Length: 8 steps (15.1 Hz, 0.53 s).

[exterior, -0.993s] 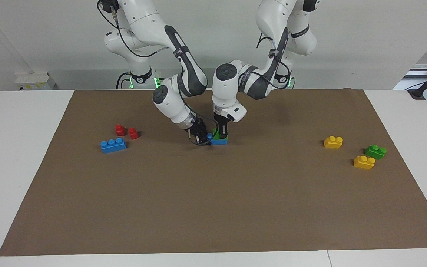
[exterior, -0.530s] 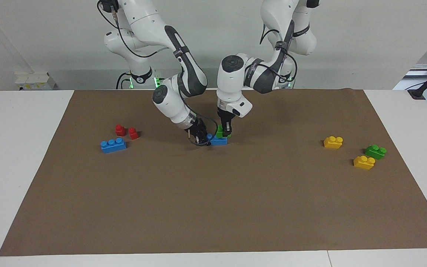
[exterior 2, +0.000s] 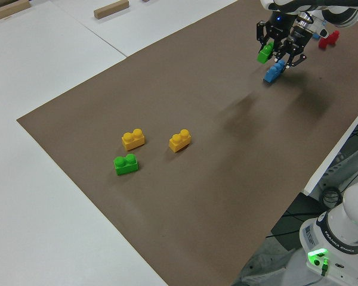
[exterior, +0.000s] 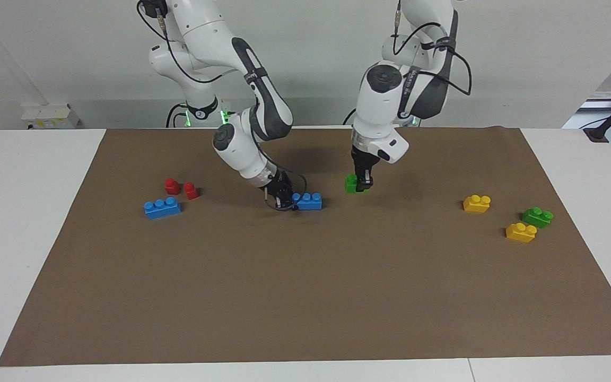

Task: Remove green block with left arm and hold with right
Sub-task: 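Pull the green block apart with the left gripper while the right gripper retreats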

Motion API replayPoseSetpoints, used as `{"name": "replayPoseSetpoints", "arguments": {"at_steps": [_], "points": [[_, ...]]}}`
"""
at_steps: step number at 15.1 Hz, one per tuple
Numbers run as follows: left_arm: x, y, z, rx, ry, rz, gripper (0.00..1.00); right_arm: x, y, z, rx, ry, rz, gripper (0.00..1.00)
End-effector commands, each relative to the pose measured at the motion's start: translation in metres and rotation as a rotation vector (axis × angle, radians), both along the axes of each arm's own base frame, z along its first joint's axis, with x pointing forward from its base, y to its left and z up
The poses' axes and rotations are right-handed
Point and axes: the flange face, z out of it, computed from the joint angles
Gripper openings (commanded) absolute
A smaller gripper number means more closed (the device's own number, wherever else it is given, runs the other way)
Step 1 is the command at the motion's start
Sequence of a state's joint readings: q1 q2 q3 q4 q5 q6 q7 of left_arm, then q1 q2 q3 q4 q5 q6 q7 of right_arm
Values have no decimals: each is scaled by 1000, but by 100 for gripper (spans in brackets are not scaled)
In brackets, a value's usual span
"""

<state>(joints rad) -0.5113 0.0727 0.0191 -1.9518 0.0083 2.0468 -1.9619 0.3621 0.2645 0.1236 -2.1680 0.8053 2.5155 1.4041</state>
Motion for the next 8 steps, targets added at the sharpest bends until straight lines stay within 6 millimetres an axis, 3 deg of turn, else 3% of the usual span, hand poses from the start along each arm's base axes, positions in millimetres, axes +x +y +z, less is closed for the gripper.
{"name": "replayPoseSetpoints", "arguments": {"at_steps": [1,4,6,8], "points": [[21,54,1,10,16,-66,0,36,-53,24,55,20,55,6],[43,116,-1,13,19,-144,0,66,-119,45,13,21,117,9],[54,159,-3,9,17,-187,0,75,-171,47,25,-1,120,9],[62,198,-4,-5,13,-227,0,77,-210,42,35,-12,121,10]]}}
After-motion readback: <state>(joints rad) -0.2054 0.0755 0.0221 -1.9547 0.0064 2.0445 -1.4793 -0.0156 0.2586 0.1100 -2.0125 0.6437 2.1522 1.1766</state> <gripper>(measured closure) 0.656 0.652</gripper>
